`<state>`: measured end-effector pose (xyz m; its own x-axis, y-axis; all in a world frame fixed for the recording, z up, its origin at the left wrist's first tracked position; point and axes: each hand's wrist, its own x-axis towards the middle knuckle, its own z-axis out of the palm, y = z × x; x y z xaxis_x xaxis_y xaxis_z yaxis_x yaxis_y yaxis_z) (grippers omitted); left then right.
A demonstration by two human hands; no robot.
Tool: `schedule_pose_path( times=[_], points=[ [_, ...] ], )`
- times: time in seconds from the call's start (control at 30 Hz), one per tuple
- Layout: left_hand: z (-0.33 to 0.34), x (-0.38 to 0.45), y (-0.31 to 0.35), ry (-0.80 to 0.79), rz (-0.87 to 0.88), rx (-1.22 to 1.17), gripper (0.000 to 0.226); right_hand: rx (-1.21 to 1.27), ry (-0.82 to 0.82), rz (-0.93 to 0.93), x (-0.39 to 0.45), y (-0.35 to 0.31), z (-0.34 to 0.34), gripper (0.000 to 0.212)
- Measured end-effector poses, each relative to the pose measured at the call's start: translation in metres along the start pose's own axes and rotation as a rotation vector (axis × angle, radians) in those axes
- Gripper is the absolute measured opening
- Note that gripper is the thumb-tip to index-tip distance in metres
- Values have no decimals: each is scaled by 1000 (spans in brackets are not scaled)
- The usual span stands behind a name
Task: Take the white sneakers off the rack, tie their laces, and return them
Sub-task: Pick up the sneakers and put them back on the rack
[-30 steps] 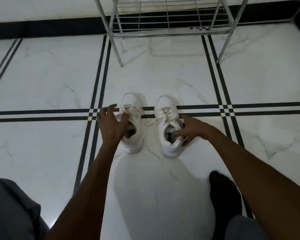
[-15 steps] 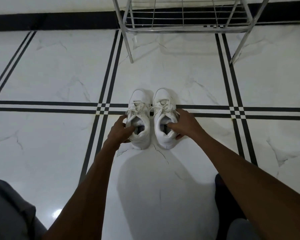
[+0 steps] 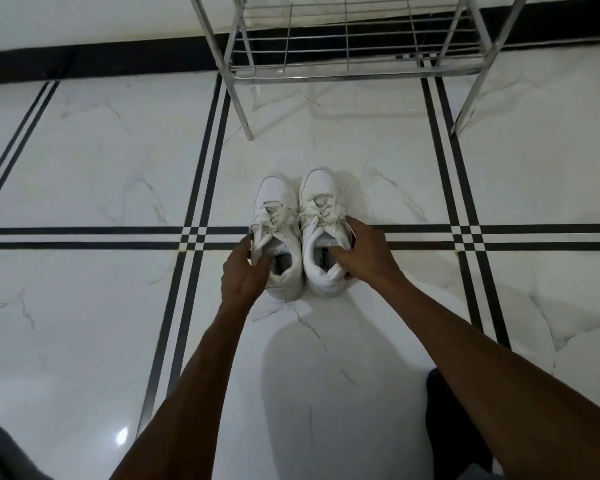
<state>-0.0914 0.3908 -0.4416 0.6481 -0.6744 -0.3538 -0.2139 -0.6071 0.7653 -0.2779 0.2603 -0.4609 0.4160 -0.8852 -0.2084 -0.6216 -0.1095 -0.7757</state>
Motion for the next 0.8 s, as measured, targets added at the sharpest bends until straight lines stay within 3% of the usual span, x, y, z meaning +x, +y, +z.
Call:
schedule_pose_path(
  times=[0.3,0.47,0.67,0.8],
  points=[
    [-32,-42,103,18,-53,-11,55,42,-28,13,-14,-63,-77,37],
    [-69,-82,174,-25,-105,28,71,67,-75,47,-42,-119,-145,32],
    [-116,-127,286,-46,-140,19,54,116,-89,73,-66,-204,-234,42],
    [-138,-129,340,-48,-117,75,61,127,-86,88,-61,-246,-283,48]
  ],
)
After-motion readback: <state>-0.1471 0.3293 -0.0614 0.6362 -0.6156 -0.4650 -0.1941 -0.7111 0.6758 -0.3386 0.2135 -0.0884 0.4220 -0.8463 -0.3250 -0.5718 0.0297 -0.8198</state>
